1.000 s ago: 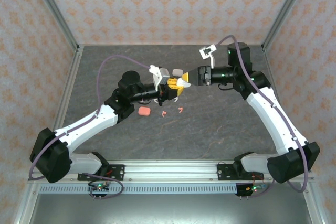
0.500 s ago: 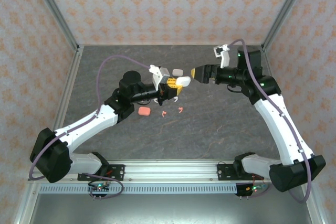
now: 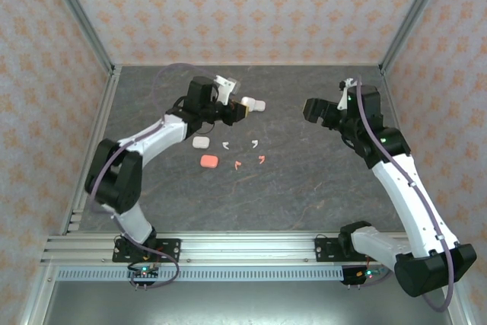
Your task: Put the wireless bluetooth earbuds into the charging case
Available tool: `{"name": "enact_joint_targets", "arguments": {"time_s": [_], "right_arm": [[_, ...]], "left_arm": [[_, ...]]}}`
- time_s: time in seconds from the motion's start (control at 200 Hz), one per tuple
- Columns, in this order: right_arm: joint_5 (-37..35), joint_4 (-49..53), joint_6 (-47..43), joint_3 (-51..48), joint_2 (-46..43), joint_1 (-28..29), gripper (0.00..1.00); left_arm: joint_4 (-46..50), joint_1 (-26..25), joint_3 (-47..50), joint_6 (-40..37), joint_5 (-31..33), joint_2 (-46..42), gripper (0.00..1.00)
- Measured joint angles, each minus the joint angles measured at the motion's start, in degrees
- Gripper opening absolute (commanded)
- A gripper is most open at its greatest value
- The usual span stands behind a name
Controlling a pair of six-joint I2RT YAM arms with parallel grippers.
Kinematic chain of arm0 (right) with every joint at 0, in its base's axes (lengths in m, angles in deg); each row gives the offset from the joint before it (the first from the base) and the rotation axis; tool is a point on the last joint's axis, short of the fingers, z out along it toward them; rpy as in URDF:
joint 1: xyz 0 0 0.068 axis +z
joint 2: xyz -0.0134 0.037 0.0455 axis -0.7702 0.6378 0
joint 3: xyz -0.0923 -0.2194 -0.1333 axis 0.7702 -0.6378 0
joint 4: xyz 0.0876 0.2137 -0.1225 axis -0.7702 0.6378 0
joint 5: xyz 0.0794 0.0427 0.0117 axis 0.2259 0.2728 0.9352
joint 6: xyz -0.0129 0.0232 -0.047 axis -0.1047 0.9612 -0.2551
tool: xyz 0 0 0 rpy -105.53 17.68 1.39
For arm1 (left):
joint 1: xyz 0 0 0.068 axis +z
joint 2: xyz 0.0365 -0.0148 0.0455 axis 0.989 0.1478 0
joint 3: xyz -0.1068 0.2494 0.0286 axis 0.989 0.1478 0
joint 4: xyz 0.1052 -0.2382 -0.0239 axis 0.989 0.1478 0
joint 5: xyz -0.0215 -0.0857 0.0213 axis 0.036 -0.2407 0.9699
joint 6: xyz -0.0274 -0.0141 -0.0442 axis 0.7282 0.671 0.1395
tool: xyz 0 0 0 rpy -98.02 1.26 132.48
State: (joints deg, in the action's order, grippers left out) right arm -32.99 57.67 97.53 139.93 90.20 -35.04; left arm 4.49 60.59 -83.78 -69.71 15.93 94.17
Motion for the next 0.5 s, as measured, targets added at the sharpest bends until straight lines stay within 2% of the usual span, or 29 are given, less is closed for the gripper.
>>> {"name": "enact_joint_targets", "arguments": {"time_s": [0.195,0.38,0.42,0.495], "right_arm": [[-3.50,0.00,-0.17,-1.03,-1.79,0.00,0.99],[-4.13,0.04,-0.87,-1.03,-2.89,0.00,0.99],[-4.09,0.02,-1.16,-1.03,-3.13,0.00,0.99],[-3.61,0.00,-1.86,-1.03,-3.54,0.00,0.99]], "left_arm": [[8.13,4.09,-12.13,3.72,1.75,15.06,0.00],[13.25,4.39,-17.46,5.68,2.23,23.96,0.00],[13.35,4.42,-18.34,6.10,1.55,24.96,0.06],[13.86,4.42,-20.46,6.73,2.08,25.90,0.23]]}}
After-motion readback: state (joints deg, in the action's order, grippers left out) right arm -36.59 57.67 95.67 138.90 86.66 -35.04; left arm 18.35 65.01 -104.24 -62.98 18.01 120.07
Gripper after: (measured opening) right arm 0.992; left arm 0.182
